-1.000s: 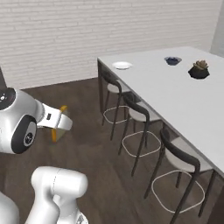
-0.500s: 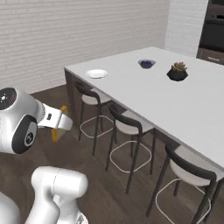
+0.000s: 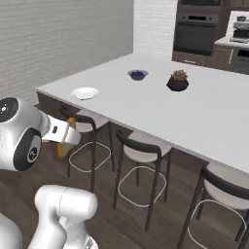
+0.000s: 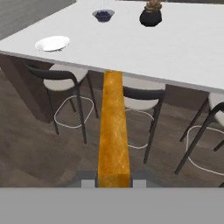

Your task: Start the toaster. Once the lever pops up, take the bread to the plate on the dining counter.

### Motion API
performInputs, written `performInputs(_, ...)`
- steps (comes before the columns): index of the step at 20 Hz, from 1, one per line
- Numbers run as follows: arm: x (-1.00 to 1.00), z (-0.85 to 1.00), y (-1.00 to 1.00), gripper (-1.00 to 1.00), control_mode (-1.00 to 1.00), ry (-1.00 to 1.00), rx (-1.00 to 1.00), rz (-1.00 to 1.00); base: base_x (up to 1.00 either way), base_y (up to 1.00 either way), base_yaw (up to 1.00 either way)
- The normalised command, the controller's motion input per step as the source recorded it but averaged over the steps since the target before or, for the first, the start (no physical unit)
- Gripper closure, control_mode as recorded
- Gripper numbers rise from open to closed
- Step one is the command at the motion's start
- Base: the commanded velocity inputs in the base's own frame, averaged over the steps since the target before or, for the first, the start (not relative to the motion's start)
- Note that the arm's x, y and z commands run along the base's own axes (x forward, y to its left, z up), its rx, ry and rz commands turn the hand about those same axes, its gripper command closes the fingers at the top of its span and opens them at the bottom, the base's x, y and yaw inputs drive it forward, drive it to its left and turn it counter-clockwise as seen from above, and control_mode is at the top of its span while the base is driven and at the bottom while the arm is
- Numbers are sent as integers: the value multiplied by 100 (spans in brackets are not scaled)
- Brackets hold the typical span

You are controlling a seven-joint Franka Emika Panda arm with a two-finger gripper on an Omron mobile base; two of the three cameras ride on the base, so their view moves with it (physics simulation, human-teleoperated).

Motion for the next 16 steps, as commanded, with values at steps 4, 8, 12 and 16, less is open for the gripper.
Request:
performInputs(4,0,0,0,100,100,0,0,0,79,100,-48)
performInputs(8,0,0,0,100,100,0,0,0,74,100,-47)
performInputs(12,0,0,0,100,100,0,0,0,70,100,-47)
performInputs(16,0,0,0,100,100,0,0,0,64,100,-45)
